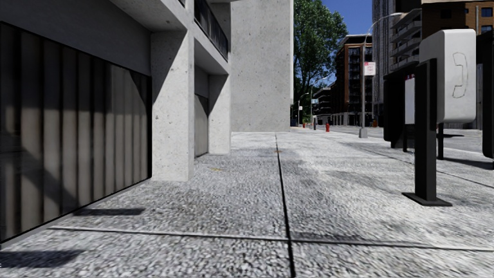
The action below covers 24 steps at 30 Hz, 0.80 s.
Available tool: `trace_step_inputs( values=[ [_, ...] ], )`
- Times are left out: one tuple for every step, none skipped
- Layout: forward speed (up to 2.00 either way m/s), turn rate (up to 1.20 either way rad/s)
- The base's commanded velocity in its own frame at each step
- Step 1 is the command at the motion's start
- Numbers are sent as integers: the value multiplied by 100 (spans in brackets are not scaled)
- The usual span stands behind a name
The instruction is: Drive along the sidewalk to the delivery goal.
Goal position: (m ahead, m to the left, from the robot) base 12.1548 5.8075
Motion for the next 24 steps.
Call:
trace_step_inputs(
  values=[
    [158, 0],
    [158, 0],
    [158, 0],
    [158, 0],
    [158, 0],
    [158, 0],
    [158, 0],
    [158, 0],
    [158, 0],
    [158, 0],
    [158, 0],
    [158, 0],
    [158, 0],
    [158, 0],
    [158, 0],
    [158, 0],
    [158, 0],
    [158, 0],
    [158, 0],
    [158, 0],
    [158, 0],
    [153, 0],
    [148, 0],
    [147, 0]
  ],
)
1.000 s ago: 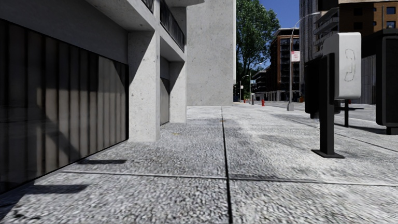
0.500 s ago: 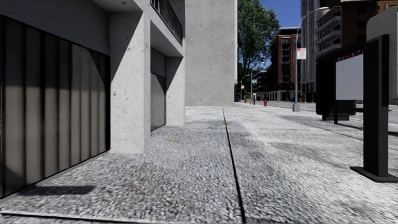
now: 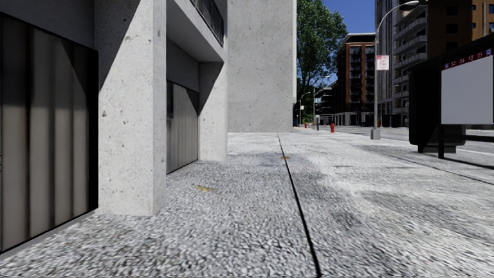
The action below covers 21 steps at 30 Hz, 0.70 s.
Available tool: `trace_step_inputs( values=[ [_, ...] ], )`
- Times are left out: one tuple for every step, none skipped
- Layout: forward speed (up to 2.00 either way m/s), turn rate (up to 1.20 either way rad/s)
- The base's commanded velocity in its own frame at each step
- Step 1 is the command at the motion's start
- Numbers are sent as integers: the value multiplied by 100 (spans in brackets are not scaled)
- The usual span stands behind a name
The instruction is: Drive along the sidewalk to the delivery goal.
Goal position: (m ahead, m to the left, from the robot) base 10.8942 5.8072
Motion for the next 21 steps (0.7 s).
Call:
trace_step_inputs(
  values=[
    [156, 0],
    [176, 0],
    [188, 0],
    [193, 0],
    [195, -31],
    [196, -102],
    [196, -120],
    [196, -120],
    [196, -120],
    [196, -120],
    [196, -85],
    [196, 0],
    [196, 0],
    [196, 0],
    [196, 0],
    [196, 0],
    [196, 0],
    [196, 0],
    [196, 0],
    [196, 0],
    [196, 0]
  ],
)
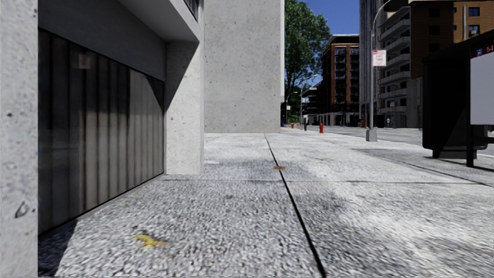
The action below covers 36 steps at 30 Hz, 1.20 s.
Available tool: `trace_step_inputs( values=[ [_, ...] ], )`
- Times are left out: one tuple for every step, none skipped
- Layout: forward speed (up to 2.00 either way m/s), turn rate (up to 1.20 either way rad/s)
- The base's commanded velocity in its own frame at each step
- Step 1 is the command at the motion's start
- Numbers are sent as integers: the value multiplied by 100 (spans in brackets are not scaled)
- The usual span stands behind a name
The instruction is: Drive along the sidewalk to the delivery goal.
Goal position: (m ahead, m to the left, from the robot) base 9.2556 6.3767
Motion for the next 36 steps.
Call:
trace_step_inputs(
  values=[
    [196, 0],
    [196, 0],
    [196, 0],
    [196, 0],
    [196, 0],
    [196, 0],
    [196, 0],
    [196, 0],
    [196, 0],
    [196, -2],
    [196, -2],
    [196, -82],
    [196, -120],
    [196, -120],
    [196, -120],
    [196, -120],
    [196, -120],
    [196, -115],
    [196, -67],
    [196, -16],
    [196, -1],
    [196, 0],
    [196, 0],
    [196, 0],
    [196, 0],
    [196, 0],
    [196, 0],
    [196, 0],
    [196, 0],
    [196, 0],
    [196, 0],
    [196, 0],
    [196, 0],
    [196, 0],
    [196, 0],
    [196, 0]
  ],
)
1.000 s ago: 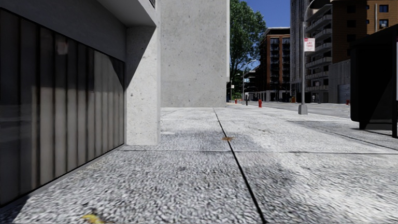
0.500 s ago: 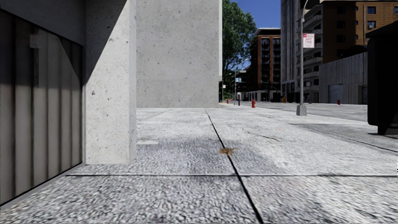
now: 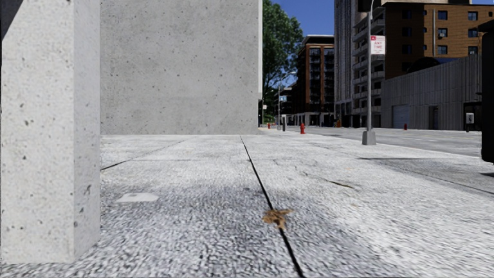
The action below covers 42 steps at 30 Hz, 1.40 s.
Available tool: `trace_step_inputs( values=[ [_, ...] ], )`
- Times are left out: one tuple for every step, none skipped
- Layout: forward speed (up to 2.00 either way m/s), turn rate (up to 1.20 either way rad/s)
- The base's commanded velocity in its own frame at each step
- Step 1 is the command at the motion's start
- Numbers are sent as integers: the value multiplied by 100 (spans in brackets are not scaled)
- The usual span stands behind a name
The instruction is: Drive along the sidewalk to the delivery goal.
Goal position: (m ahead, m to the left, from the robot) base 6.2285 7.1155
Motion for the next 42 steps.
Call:
trace_step_inputs(
  values=[
    [196, 0],
    [196, 0],
    [196, 0],
    [196, 0],
    [196, 0],
    [196, 0],
    [196, 0],
    [196, 0],
    [196, 0],
    [196, 0],
    [196, 0],
    [196, 0],
    [196, 0],
    [196, 0],
    [196, 0],
    [196, 0],
    [196, 0],
    [196, 0],
    [196, 0],
    [196, 0],
    [196, 0],
    [196, 0],
    [196, 0],
    [196, 0],
    [196, 0],
    [196, 0],
    [196, 0],
    [196, 0],
    [196, 0],
    [196, 0],
    [196, 0],
    [196, 0],
    [196, 0],
    [196, 0],
    [196, 0],
    [196, 0],
    [196, 0],
    [196, 0],
    [196, 0],
    [196, 0],
    [196, 0],
    [196, 0]
  ],
)
